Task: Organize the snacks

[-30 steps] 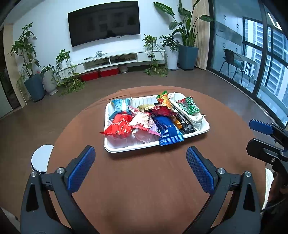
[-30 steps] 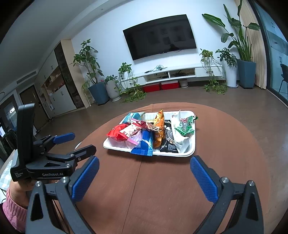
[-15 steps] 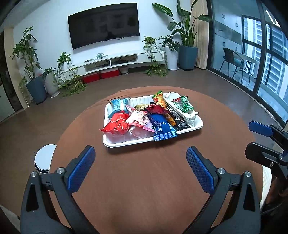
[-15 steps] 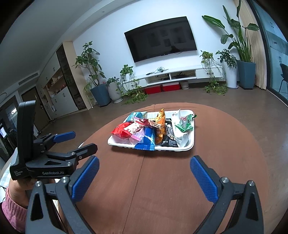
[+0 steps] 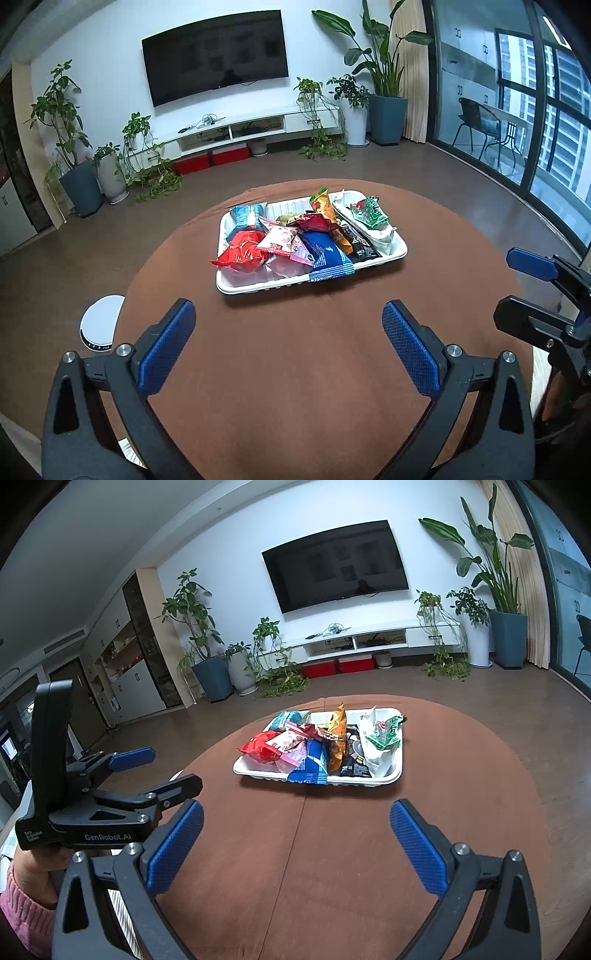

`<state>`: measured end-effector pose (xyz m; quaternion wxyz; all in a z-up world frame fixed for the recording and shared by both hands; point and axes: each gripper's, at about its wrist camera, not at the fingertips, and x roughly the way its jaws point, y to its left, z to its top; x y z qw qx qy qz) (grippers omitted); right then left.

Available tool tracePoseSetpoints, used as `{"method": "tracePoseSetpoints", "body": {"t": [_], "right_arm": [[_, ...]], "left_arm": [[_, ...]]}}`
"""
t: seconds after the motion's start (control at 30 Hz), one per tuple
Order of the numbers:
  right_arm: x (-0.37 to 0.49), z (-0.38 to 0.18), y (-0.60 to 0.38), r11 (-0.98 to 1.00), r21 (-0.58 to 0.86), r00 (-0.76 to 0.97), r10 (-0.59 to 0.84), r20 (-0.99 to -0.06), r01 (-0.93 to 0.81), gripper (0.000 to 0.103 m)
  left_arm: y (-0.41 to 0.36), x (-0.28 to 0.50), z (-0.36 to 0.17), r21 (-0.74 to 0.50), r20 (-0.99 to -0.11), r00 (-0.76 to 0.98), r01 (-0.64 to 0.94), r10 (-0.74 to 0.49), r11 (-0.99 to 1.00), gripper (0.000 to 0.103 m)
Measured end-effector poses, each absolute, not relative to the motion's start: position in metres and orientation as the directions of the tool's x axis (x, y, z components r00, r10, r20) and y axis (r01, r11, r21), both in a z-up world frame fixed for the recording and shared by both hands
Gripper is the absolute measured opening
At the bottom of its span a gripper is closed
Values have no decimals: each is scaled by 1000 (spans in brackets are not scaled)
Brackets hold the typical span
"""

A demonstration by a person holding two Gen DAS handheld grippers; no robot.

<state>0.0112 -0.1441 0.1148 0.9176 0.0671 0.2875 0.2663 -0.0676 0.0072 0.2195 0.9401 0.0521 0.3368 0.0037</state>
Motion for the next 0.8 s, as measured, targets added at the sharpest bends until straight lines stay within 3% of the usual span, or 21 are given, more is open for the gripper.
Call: {"method": "tracePoseSetpoints", "body": {"t": [0.8], "right_arm": [[-7, 121, -154, 846, 279, 702, 534, -471, -455, 103]], "left_arm": [[-7, -87, 230, 105, -617, 787, 50, 25, 993, 102]]}}
